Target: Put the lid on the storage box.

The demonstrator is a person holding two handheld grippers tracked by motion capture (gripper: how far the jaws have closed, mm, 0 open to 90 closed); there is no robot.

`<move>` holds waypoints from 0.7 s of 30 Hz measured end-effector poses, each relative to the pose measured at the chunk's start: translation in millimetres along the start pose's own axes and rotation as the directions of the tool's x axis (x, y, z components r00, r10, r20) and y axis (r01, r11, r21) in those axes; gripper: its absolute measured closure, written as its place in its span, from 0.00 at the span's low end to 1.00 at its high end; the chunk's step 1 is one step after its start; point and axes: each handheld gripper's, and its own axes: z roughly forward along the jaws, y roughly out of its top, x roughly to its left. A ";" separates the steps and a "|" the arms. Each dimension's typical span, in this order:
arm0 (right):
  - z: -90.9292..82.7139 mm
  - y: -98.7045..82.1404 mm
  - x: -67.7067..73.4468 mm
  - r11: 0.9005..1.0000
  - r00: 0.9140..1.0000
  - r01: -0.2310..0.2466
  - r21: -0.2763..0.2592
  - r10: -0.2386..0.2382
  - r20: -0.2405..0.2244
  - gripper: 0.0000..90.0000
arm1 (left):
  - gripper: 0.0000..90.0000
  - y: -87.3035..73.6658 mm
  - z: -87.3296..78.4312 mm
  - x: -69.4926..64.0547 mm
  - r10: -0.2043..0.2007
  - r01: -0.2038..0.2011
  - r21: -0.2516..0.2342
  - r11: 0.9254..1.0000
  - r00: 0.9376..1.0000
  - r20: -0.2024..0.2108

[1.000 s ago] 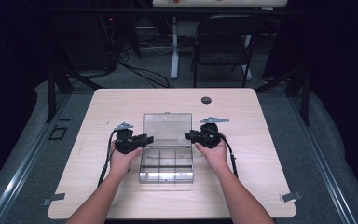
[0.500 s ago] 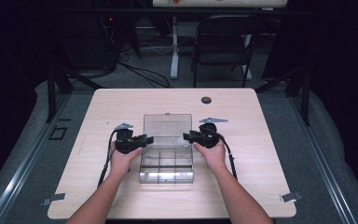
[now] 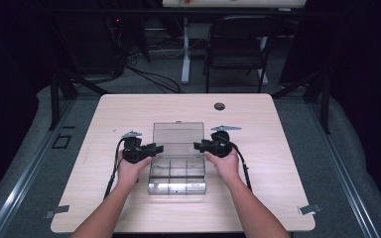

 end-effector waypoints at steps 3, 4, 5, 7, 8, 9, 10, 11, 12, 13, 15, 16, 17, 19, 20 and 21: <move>0.8 -0.2 -0.5 1.000 1.000 -0.008 0.004 0.008 0.000 0.60 | 0.59 -0.2 0.5 0.9 -0.007 0.007 0.002 1.000 1.000 0.002; 1.0 -0.3 -0.7 1.000 1.000 -0.010 0.004 0.010 -0.001 0.60 | 0.59 -0.1 0.5 1.2 -0.008 0.008 0.004 1.000 1.000 0.003; 1.5 -0.5 -0.7 1.000 1.000 -0.015 0.002 0.015 0.001 0.60 | 0.59 -0.1 0.6 1.6 -0.010 0.010 0.005 1.000 1.000 0.005; 1.7 -0.5 -1.4 1.000 1.000 -0.018 0.007 0.018 -0.001 0.60 | 0.59 -0.2 0.9 2.1 -0.015 0.015 0.007 1.000 1.000 0.007; 2.0 -0.6 -1.8 1.000 1.000 -0.022 0.008 0.022 -0.004 0.60 | 0.59 -0.4 1.3 2.3 -0.019 0.019 0.004 1.000 1.000 0.008; 2.2 -0.6 -2.0 1.000 1.000 -0.024 0.010 0.024 -0.004 0.59 | 0.59 -0.4 1.4 2.4 -0.023 0.023 0.004 1.000 1.000 0.009; 2.1 -0.6 -2.2 1.000 1.000 -0.026 0.014 0.026 -0.004 0.59 | 0.59 -0.5 1.5 2.5 -0.025 0.025 0.004 1.000 1.000 0.009; 2.3 -0.7 -2.3 1.000 1.000 -0.027 0.014 0.027 -0.004 0.59 | 0.59 -0.4 1.5 2.7 -0.025 0.025 0.006 1.000 1.000 0.010; 2.4 -0.7 -2.4 0.999 1.000 -0.028 0.015 0.028 -0.004 0.59 | 0.59 -0.4 1.6 2.7 -0.028 0.028 0.005 1.000 1.000 0.010; 2.6 -0.8 -2.5 0.999 1.000 -0.029 0.015 0.029 -0.005 0.59 | 0.59 -0.5 1.6 2.7 -0.032 0.032 0.007 0.999 0.999 0.010; 2.9 -0.9 -2.8 0.999 0.999 -0.037 0.017 0.037 -0.008 0.59 | 0.59 -0.5 1.8 3.1 -0.035 0.035 0.008 0.999 0.999 0.010; 2.9 -0.9 -2.8 0.999 0.999 -0.037 0.017 0.037 -0.008 0.59 | 0.59 -0.5 1.8 3.1 -0.035 0.035 0.008 0.999 0.999 0.010; 3.3 -1.0 -3.1 0.999 0.999 -0.044 0.019 0.044 -0.010 0.59 | 0.59 -0.7 2.0 3.1 -0.039 0.039 0.007 0.999 0.999 0.009; 3.8 -1.2 -3.7 0.999 0.999 -0.051 0.020 0.051 -0.012 0.59 | 0.59 -0.7 2.3 3.5 -0.044 0.044 0.009 0.999 0.999 0.010; 3.8 -1.2 -4.0 0.998 0.999 -0.052 0.023 0.052 -0.012 0.59 | 0.59 -0.7 2.3 3.8 -0.047 0.047 0.012 0.999 0.999 0.011; 4.0 -1.2 -4.2 0.998 0.998 -0.057 0.025 0.057 -0.012 0.59 | 0.59 -0.7 2.3 4.1 -0.048 0.048 0.014 0.999 0.999 0.012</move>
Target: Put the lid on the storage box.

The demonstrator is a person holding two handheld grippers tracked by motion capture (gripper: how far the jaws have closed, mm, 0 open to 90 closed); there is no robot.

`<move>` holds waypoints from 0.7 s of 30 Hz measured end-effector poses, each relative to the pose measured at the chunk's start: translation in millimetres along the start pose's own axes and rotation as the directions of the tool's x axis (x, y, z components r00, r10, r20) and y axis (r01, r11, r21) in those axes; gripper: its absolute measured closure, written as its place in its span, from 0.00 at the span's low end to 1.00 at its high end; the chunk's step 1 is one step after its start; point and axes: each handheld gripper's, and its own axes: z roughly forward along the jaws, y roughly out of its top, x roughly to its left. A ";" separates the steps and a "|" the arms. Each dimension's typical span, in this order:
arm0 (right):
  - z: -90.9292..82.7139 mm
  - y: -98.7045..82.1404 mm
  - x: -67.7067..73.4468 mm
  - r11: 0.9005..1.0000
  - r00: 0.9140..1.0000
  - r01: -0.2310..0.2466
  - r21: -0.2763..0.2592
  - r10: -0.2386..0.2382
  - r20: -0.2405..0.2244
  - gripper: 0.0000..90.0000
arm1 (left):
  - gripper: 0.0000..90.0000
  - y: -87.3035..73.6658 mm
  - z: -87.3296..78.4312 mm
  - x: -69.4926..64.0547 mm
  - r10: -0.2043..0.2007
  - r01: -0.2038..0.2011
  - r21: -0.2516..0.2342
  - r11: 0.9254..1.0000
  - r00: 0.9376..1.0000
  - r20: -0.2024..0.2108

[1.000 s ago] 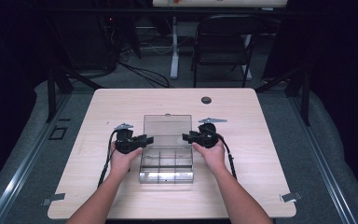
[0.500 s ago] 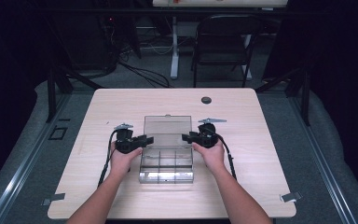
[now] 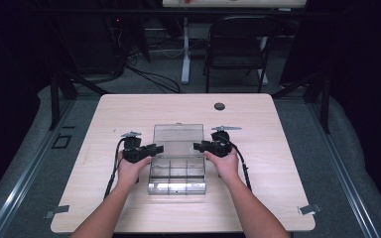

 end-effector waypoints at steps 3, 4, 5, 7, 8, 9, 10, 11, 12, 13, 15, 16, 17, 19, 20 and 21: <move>0.7 -0.2 -0.3 1.000 1.000 -0.013 -0.001 0.013 -0.003 0.59 | 0.58 -0.2 0.4 0.4 -0.012 0.012 0.000 1.000 1.000 0.003; 0.7 -0.2 -0.6 1.000 1.000 -0.016 0.003 0.016 -0.003 0.59 | 0.58 -0.3 0.6 0.5 -0.018 0.018 0.001 1.000 1.000 0.006; 0.9 -0.3 -0.8 1.000 1.000 -0.020 0.003 0.020 -0.003 0.59 | 0.58 -0.3 0.7 0.7 -0.020 0.020 0.002 1.000 1.000 0.007; 1.2 -0.3 -1.7 1.000 1.000 -0.024 0.007 0.024 -0.006 0.59 | 0.58 -0.2 0.8 1.3 -0.024 0.024 0.005 1.000 1.000 0.008; 1.4 -0.4 -1.9 1.000 1.000 -0.028 0.007 0.028 -0.006 0.59 | 0.58 -0.1 0.8 1.6 -0.023 0.023 0.007 1.000 1.000 0.008; 1.6 -0.6 -1.8 0.999 0.999 -0.032 0.005 0.032 -0.007 0.59 | 0.58 -0.2 1.1 1.8 -0.025 0.025 0.006 1.000 1.000 0.009; 1.8 -0.6 -1.9 0.999 0.999 -0.034 0.007 0.034 -0.005 0.59 | 0.58 -0.2 1.3 2.3 -0.030 0.030 0.008 1.000 1.000 0.011; 1.8 -0.5 -2.4 0.999 0.999 -0.038 0.013 0.039 -0.006 0.59 | 0.58 -0.2 1.4 2.5 -0.033 0.033 0.009 0.999 0.999 0.012; 2.0 -0.6 -2.5 0.999 0.999 -0.045 0.015 0.045 -0.006 0.59 | 0.58 -0.2 1.6 2.5 -0.037 0.037 0.009 0.999 0.999 0.011; 2.0 -0.6 -2.5 0.999 0.999 -0.045 0.015 0.045 -0.006 0.59 | 0.58 -0.2 1.6 2.5 -0.037 0.037 0.009 0.999 0.999 0.011; 2.8 -0.8 -2.9 0.998 0.998 -0.059 0.017 0.060 -0.008 0.58 | 0.57 -0.1 1.5 3.0 -0.040 0.040 0.018 0.999 0.999 0.011; 3.2 -1.0 -2.8 0.998 0.998 -0.067 0.014 0.067 -0.007 0.58 | 0.57 -0.2 1.7 2.9 -0.041 0.041 0.016 0.999 0.999 0.009; 2.9 -0.8 -3.4 0.998 0.998 -0.062 0.021 0.062 -0.008 0.58 | 0.57 -0.2 1.8 3.1 -0.043 0.043 0.017 0.999 0.999 0.010; 3.1 -0.9 -3.5 0.998 0.998 -0.065 0.024 0.065 -0.007 0.58 | 0.57 -0.2 1.9 3.1 -0.048 0.047 0.019 0.999 0.999 0.008; 3.3 -0.9 -3.5 0.997 0.998 -0.068 0.025 0.068 -0.005 0.58 | 0.57 -0.1 2.1 3.1 -0.052 0.052 0.021 0.998 0.999 0.006; 3.5 -1.0 -3.6 0.997 0.997 -0.077 0.028 0.077 -0.004 0.58 | 0.57 0.0 2.2 3.4 -0.054 0.054 0.021 0.998 0.999 0.006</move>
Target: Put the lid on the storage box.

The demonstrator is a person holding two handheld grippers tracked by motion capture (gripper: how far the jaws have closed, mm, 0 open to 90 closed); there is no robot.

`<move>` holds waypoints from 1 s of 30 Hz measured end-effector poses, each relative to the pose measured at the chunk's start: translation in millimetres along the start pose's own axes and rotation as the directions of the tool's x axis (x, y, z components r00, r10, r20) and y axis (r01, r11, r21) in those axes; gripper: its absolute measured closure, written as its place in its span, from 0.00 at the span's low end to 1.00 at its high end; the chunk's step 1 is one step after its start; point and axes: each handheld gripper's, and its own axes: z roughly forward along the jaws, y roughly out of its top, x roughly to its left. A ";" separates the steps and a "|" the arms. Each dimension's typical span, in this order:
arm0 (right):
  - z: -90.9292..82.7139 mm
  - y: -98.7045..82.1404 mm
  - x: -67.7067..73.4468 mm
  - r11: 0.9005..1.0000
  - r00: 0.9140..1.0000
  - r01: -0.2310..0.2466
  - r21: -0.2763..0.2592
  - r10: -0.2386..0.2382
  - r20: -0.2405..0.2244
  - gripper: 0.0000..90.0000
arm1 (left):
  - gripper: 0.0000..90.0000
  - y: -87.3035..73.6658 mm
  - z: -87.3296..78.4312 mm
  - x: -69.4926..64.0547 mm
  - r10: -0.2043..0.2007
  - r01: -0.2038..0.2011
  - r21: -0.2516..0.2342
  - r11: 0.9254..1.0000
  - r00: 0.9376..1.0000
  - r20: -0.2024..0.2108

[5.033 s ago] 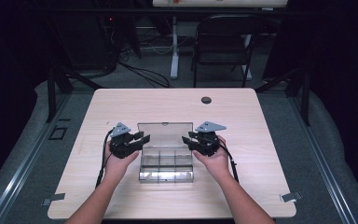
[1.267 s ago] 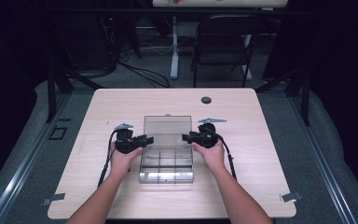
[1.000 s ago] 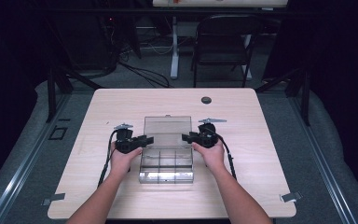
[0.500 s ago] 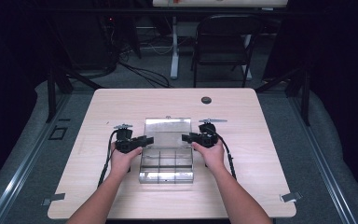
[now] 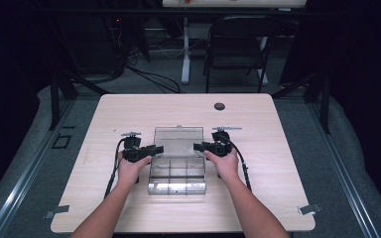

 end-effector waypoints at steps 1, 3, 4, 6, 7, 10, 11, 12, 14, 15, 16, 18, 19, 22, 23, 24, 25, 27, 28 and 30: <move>0.0 0.0 -0.3 1.000 1.000 -0.003 0.002 0.003 -0.001 0.58 | 0.57 0.0 0.1 0.1 -0.002 0.002 0.001 1.000 1.000 -0.001; 0.3 0.0 -0.7 1.000 1.000 -0.009 0.005 0.009 -0.005 0.58 | 0.57 0.2 0.1 0.4 -0.006 0.006 0.005 1.000 1.000 -0.001; 0.4 0.0 -0.8 1.000 1.000 -0.014 0.008 0.014 -0.002 0.58 | 0.57 0.2 0.1 0.4 -0.006 0.006 0.005 1.000 1.000 -0.001; 0.7 -0.1 -0.9 1.000 1.000 -0.017 0.007 0.017 -0.001 0.58 | 0.57 0.3 0.3 0.6 -0.009 0.009 0.005 1.000 1.000 0.000; 1.0 -0.1 -1.0 1.000 1.000 -0.024 0.008 0.024 0.000 0.58 | 0.57 0.2 0.4 0.5 -0.017 0.017 0.006 1.000 1.000 -0.002; 0.9 0.0 -1.7 0.999 1.000 -0.030 0.017 0.030 -0.002 0.58 | 0.57 0.2 0.5 0.7 -0.023 0.023 0.008 1.000 1.000 -0.001; 0.9 0.0 -1.7 0.999 1.000 -0.030 0.017 0.030 -0.002 0.58 | 0.57 0.2 0.6 0.8 -0.026 0.026 0.009 1.000 1.000 -0.001; 1.5 -0.2 -2.1 0.999 0.999 -0.041 0.016 0.041 -0.005 0.58 | 0.57 0.1 0.9 1.0 -0.034 0.034 0.009 0.999 0.999 -0.002; 1.9 -0.3 -2.2 0.999 0.999 -0.051 0.016 0.051 -0.006 0.58 | 0.57 0.2 0.9 1.0 -0.041 0.041 0.012 0.999 0.999 -0.004; 2.1 -0.3 -2.2 0.998 0.998 -0.055 0.018 0.055 -0.006 0.58 | 0.57 0.2 0.9 1.0 -0.041 0.041 0.012 0.999 0.999 -0.004; 1.9 -0.2 -2.6 0.998 0.999 -0.054 0.023 0.054 -0.007 0.58 | 0.57 0.3 1.0 1.0 -0.044 0.044 0.014 0.999 0.999 -0.005; 2.1 -0.2 -2.6 0.998 0.998 -0.057 0.023 0.057 -0.006 0.58 | 0.57 0.4 1.1 1.1 -0.046 0.046 0.016 0.999 0.999 -0.005; 2.4 -0.3 -2.9 0.998 0.998 -0.065 0.025 0.066 -0.004 0.58 | 0.57 0.5 1.2 1.2 -0.056 0.056 0.020 0.998 0.998 -0.007; 2.4 -0.2 -3.1 0.997 0.997 -0.072 0.032 0.072 -0.002 0.58 | 0.57 0.5 1.3 1.6 -0.064 0.064 0.022 0.998 0.998 -0.008; 2.7 -0.3 -3.9 0.996 0.997 -0.078 0.038 0.078 -0.006 0.58 | 0.57 0.5 1.5 1.9 -0.067 0.067 0.021 0.998 0.998 -0.010; 2.6 -0.3 -3.8 0.996 0.997 -0.080 0.040 0.080 -0.004 0.58 | 0.57 0.6 1.6 2.0 -0.069 0.069 0.023 0.997 0.998 -0.010; 2.7 -0.4 -4.1 0.996 0.997 -0.082 0.040 0.082 -0.005 0.58 | 0.57 0.6 1.6 2.0 -0.069 0.069 0.023 0.997 0.998 -0.010; 3.0 -0.5 -4.3 0.996 0.996 -0.086 0.040 0.086 -0.006 0.58 | 0.57 0.6 1.8 2.3 -0.075 0.076 0.024 0.997 0.997 -0.011; 3.0 -0.5 -4.6 0.995 0.996 -0.088 0.043 0.089 -0.007 0.57 | 0.57 0.7 1.8 2.3 -0.081 0.081 0.027 0.996 0.997 -0.010; 3.2 -0.6 -4.7 0.995 0.996 -0.093 0.043 0.093 -0.006 0.57 | 0.57 0.6 2.1 2.4 -0.090 0.090 0.026 0.996 0.996 -0.008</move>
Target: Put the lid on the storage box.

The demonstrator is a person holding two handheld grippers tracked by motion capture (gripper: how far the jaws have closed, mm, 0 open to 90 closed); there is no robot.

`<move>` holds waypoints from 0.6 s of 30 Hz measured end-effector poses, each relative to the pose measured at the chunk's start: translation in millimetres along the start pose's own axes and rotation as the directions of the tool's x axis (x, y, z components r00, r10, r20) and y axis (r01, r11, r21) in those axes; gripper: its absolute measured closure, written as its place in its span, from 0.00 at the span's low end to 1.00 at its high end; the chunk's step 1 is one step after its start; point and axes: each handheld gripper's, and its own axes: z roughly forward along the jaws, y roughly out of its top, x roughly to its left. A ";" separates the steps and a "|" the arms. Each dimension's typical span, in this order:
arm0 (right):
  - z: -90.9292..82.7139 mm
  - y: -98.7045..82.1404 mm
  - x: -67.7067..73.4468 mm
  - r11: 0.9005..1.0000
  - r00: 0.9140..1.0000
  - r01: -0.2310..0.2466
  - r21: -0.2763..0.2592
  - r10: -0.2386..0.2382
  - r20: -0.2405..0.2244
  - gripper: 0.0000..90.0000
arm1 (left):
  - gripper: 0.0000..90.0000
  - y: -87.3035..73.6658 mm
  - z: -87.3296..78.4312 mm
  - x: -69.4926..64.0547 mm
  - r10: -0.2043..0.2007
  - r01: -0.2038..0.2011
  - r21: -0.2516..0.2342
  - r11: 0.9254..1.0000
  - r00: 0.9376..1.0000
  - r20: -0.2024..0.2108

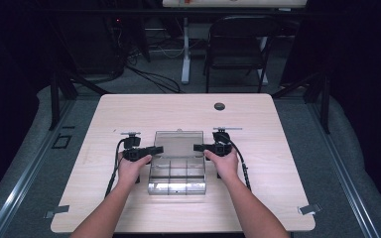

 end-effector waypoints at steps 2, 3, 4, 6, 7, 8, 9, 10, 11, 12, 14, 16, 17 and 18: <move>0.5 -0.2 -0.3 1.000 1.000 -0.010 0.000 0.010 -0.003 0.57 | 0.57 0.0 0.1 0.4 -0.008 0.008 0.003 1.000 1.000 0.001; 0.5 -0.2 -0.4 1.000 1.000 -0.014 0.002 0.014 -0.004 0.57 | 0.57 0.0 0.2 0.6 -0.009 0.009 0.003 1.000 1.000 0.001; 0.5 -0.2 -0.4 1.000 1.000 -0.014 0.002 0.014 -0.004 0.57 | 0.57 0.0 0.2 0.6 -0.009 0.009 0.003 1.000 1.000 0.001; 0.7 -0.3 -0.6 1.000 1.000 -0.021 0.003 0.021 -0.005 0.57 | 0.57 -0.1 0.2 0.8 -0.013 0.012 0.005 1.000 1.000 0.002; 0.8 -0.4 -0.8 1.000 1.000 -0.026 0.006 0.026 -0.005 0.57 | 0.57 -0.2 0.3 1.0 -0.016 0.016 0.007 1.000 1.000 0.003; 0.8 -0.4 -0.8 1.000 1.000 -0.026 0.006 0.026 -0.005 0.57 | 0.57 -0.2 0.3 1.0 -0.016 0.016 0.007 1.000 1.000 0.003; 0.9 -0.4 -0.8 0.999 0.999 -0.032 0.006 0.032 -0.004 0.57 | 0.57 -0.2 0.5 1.3 -0.024 0.024 0.008 1.000 1.000 0.004; 0.9 -0.4 -0.8 0.999 0.999 -0.032 0.006 0.032 -0.004 0.57 | 0.57 -0.2 0.5 1.3 -0.024 0.024 0.008 1.000 1.000 0.004; 1.0 -0.5 -0.9 0.999 0.999 -0.034 0.007 0.034 -0.004 0.57 | 0.57 -0.1 0.4 1.5 -0.025 0.025 0.012 1.000 1.000 0.005; 1.2 -0.6 -1.2 0.999 0.999 -0.036 0.007 0.036 -0.003 0.57 | 0.57 -0.1 0.5 1.6 -0.029 0.029 0.013 1.000 1.000 0.006; 1.4 -0.6 -1.8 0.999 0.999 -0.038 0.009 0.038 -0.008 0.57 | 0.57 -0.2 0.9 1.9 -0.034 0.034 0.011 0.999 0.999 0.006; 1.3 -0.6 -2.2 0.999 0.999 -0.046 0.018 0.046 -0.007 0.57 | 0.57 -0.4 1.3 2.4 -0.044 0.044 0.013 0.999 0.999 0.007; 1.5 -0.8 -2.5 0.999 0.999 -0.051 0.017 0.051 -0.008 0.57 | 0.57 -0.4 1.4 2.6 -0.048 0.048 0.014 0.999 0.999 0.008; 1.6 -0.9 -2.8 0.998 0.999 -0.053 0.018 0.053 -0.008 0.57 | 0.57 -0.6 1.5 2.7 -0.053 0.053 0.014 0.998 0.999 0.008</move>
